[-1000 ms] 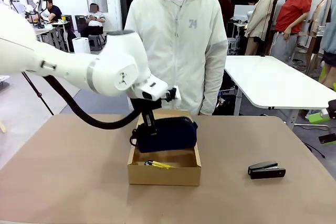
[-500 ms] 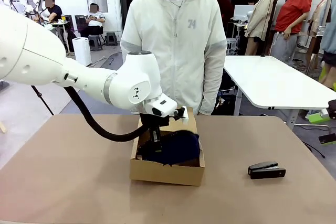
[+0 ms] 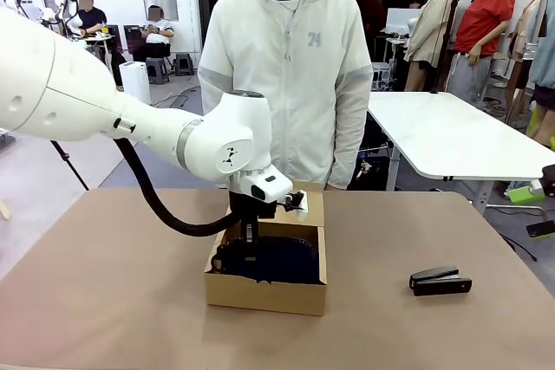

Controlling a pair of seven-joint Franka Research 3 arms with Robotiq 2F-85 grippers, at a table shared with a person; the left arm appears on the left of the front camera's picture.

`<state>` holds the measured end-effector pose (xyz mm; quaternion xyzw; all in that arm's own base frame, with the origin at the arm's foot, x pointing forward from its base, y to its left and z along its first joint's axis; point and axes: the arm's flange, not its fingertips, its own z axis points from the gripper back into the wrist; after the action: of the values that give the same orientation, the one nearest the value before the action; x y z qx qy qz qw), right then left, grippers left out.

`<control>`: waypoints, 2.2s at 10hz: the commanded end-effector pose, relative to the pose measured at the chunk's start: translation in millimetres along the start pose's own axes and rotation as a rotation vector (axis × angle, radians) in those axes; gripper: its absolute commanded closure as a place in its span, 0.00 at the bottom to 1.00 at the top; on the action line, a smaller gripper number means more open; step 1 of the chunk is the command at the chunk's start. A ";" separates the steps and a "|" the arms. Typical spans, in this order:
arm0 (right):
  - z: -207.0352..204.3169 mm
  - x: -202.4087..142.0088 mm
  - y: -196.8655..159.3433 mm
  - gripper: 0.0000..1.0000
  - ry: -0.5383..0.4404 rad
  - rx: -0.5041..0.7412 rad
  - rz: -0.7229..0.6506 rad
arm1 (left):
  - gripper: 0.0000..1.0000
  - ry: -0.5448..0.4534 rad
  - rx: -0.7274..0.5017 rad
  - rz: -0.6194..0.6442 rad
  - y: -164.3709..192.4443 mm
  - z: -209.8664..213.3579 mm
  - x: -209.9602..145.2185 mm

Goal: Pack the items into the box.
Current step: Pick up the item indicated by the person and place it inside the Mailer Box.

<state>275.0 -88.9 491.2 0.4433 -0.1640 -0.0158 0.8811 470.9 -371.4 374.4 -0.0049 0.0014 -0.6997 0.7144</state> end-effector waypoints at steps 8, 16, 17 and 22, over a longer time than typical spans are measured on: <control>0.7 -1.7 -1.5 0.00 0.004 -0.005 0.019 | 0.00 -0.121 0.027 0.003 -2.4 26.4 -8.9; 0.7 -1.7 -1.5 0.00 0.004 -0.005 0.019 | 0.00 -0.677 -0.254 0.736 -31.1 162.2 -251.9; 0.7 -1.7 -1.5 0.00 0.004 -0.005 0.019 | 0.00 -0.831 -0.286 0.900 -40.9 159.3 -309.7; 0.7 -1.7 -1.5 0.00 0.004 -0.005 0.019 | 0.00 -1.505 -0.711 1.612 -74.1 83.7 -448.9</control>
<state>275.0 -88.9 491.1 0.4433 -0.1640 -0.0159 0.8811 382.0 96.0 456.3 -0.5188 -0.1463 0.0098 0.8422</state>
